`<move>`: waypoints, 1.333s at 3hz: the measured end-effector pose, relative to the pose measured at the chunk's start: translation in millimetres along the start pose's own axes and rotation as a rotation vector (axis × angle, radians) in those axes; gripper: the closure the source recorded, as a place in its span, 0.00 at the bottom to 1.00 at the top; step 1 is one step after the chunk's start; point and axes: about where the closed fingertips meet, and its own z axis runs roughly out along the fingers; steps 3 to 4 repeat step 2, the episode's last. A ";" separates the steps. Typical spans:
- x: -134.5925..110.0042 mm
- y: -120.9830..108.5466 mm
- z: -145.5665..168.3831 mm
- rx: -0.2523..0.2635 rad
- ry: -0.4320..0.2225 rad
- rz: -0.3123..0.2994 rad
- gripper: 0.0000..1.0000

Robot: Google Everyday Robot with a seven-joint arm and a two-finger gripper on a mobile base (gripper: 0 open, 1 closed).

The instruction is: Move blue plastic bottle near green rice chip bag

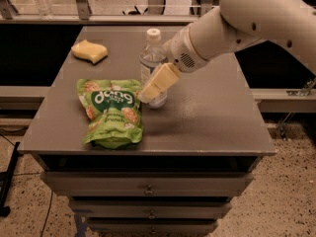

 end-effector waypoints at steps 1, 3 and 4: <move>15.4 -10.1 -12.7 0.009 0.035 -0.022 0.00; 42.8 -27.8 -39.7 0.017 0.099 -0.047 0.00; 42.8 -27.8 -39.7 0.017 0.099 -0.047 0.00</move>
Offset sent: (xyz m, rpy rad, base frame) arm 0.0112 -0.1248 -0.0003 -0.2023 0.0031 0.0148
